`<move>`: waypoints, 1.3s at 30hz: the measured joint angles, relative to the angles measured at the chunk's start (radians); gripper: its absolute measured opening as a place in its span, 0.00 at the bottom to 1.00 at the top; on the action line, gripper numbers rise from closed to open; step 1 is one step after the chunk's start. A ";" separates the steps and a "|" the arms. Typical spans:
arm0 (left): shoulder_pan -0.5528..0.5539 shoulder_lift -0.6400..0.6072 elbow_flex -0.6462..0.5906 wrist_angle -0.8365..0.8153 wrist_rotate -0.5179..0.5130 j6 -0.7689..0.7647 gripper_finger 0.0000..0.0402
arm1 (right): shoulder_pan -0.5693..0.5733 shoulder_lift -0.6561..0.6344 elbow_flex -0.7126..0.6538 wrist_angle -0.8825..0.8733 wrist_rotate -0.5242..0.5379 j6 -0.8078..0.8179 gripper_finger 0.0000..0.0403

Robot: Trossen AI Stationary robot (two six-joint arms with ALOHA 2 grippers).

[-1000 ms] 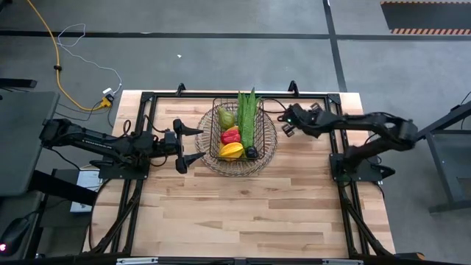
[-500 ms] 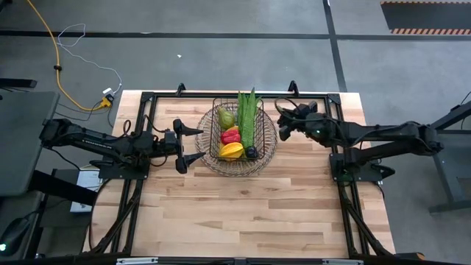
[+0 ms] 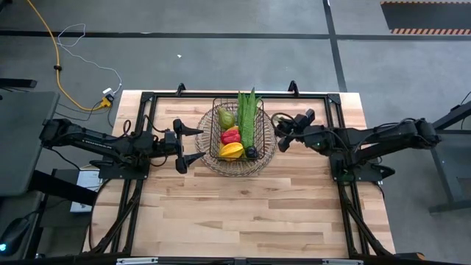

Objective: Build produce basket
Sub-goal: Put the black grapes into the black wire basket

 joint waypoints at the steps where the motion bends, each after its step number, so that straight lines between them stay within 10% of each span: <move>1: 0.000 0.000 0.000 0.000 0.000 0.000 0.97 | 0.000 0.000 0.000 0.000 -0.001 -0.003 0.00; 16: 0.000 0.000 0.000 0.001 0.000 0.000 0.97 | 0.002 0.030 0.001 0.104 0.063 -0.078 0.00; 28: 0.000 0.000 0.000 0.003 -0.027 0.000 0.97 | 0.027 0.287 0.001 0.716 -0.110 -0.457 0.00; 39: 0.000 0.000 0.000 0.003 -0.026 0.000 0.97 | -0.060 0.298 0.027 0.477 -0.225 -0.180 0.00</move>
